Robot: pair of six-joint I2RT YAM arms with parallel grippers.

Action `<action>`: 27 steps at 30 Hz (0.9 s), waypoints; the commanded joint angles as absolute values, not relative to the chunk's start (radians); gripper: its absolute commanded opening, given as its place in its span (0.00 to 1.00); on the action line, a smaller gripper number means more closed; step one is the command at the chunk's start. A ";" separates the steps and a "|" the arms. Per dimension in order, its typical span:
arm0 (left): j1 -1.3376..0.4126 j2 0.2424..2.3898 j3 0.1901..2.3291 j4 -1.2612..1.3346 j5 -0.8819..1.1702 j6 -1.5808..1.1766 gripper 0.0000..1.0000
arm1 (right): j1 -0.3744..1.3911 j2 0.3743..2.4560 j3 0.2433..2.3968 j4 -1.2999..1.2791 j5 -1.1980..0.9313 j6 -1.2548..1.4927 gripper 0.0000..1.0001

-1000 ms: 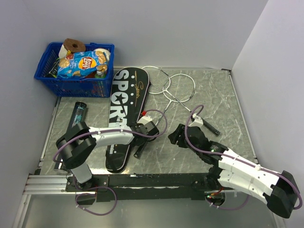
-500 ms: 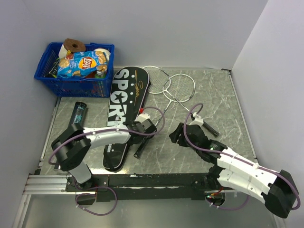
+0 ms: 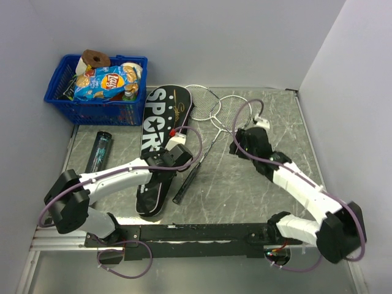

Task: Pack up the badminton gear

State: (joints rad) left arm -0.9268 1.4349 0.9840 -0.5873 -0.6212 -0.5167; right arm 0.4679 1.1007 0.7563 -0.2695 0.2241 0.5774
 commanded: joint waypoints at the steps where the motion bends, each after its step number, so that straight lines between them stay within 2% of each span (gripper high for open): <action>1: -0.904 1.370 0.986 -0.535 -0.609 -0.500 0.01 | 0.399 1.239 0.895 -0.294 0.253 0.396 0.68; 4: -0.879 1.318 0.971 -0.505 -0.583 -0.505 0.01 | 0.358 1.417 0.997 -0.298 0.213 0.309 0.70; 12: -0.818 1.161 0.937 -0.456 -0.526 -0.497 0.01 | 0.272 1.721 1.218 -0.341 0.071 0.215 0.70; 22: -0.796 1.109 0.904 -0.417 -0.480 -0.497 0.01 | 0.239 1.937 1.388 -0.383 -0.029 0.218 0.66; 27: -0.795 1.095 0.897 -0.411 -0.472 -0.495 0.01 | 0.238 2.006 1.485 -0.440 -0.011 0.213 0.65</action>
